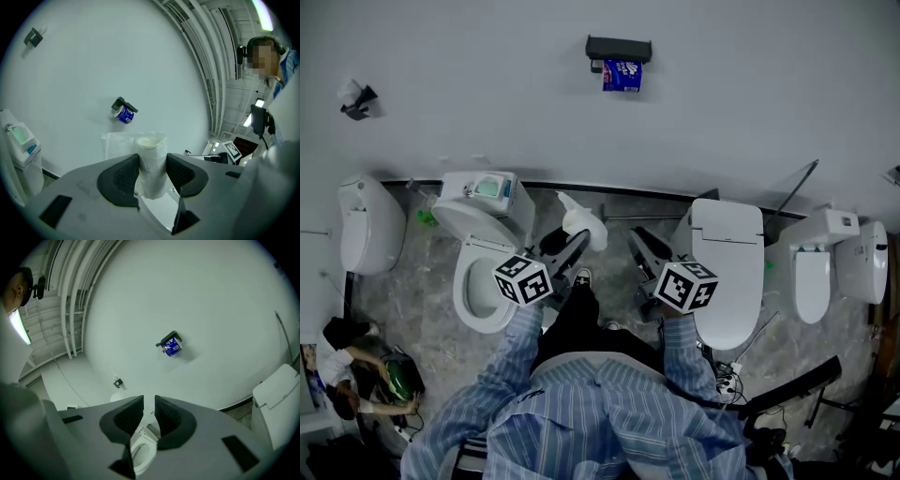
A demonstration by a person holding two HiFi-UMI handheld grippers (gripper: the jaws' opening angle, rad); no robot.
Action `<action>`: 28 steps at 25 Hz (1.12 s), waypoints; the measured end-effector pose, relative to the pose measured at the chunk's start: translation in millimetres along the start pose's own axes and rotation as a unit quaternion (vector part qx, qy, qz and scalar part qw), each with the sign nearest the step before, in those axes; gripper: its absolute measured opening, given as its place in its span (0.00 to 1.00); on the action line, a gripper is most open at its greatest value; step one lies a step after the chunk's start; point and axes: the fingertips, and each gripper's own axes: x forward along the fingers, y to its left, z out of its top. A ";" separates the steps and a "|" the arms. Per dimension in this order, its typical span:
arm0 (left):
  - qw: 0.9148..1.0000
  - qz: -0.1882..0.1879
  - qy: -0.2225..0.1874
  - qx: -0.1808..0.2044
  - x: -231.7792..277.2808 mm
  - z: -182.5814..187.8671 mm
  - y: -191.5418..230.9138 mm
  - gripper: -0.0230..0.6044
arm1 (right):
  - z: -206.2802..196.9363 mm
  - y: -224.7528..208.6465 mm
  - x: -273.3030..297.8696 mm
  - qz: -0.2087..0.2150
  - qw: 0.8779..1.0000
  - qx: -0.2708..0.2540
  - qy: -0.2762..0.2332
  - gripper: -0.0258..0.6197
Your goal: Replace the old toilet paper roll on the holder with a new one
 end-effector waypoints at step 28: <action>0.999 -0.001 0.023 0.023 -121.4 -55.7 -55.7 0.33 | -100.7 75.9 -39.9 -0.046 0.997 -0.062 0.028 0.14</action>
